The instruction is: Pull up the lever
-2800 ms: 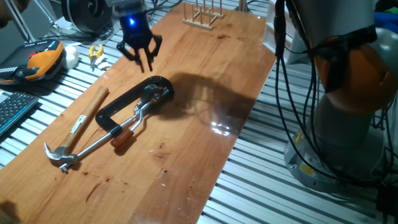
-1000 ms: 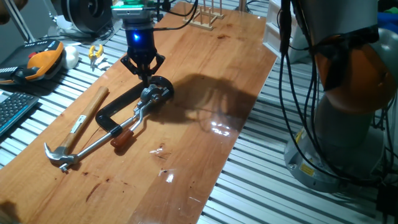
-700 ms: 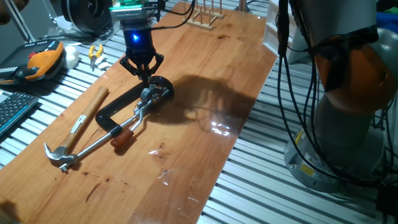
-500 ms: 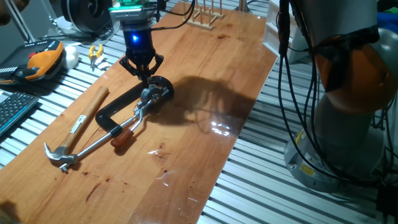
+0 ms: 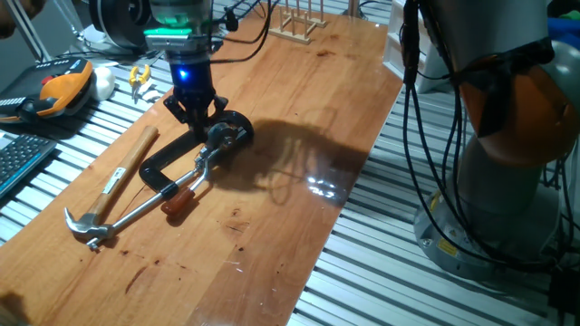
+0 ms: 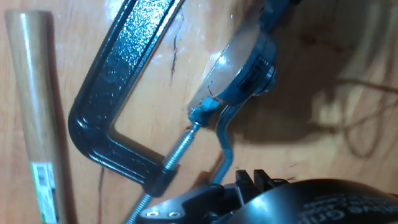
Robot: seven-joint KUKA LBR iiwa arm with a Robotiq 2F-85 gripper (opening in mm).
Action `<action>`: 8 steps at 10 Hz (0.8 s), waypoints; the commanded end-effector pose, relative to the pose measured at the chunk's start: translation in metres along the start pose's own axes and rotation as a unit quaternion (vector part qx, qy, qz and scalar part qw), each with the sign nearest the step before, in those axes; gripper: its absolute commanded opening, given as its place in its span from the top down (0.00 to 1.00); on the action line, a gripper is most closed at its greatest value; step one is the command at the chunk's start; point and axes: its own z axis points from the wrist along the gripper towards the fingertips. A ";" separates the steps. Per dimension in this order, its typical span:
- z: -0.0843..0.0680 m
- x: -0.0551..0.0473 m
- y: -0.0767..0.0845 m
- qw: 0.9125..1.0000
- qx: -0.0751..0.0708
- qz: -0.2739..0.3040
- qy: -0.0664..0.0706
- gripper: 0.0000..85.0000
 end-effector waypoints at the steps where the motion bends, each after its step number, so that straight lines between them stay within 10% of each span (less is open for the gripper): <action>1: 0.004 0.003 0.001 0.999 -0.014 0.037 0.000 0.80; 8: 0.027 0.015 0.005 0.995 -0.045 0.081 -0.022 0.80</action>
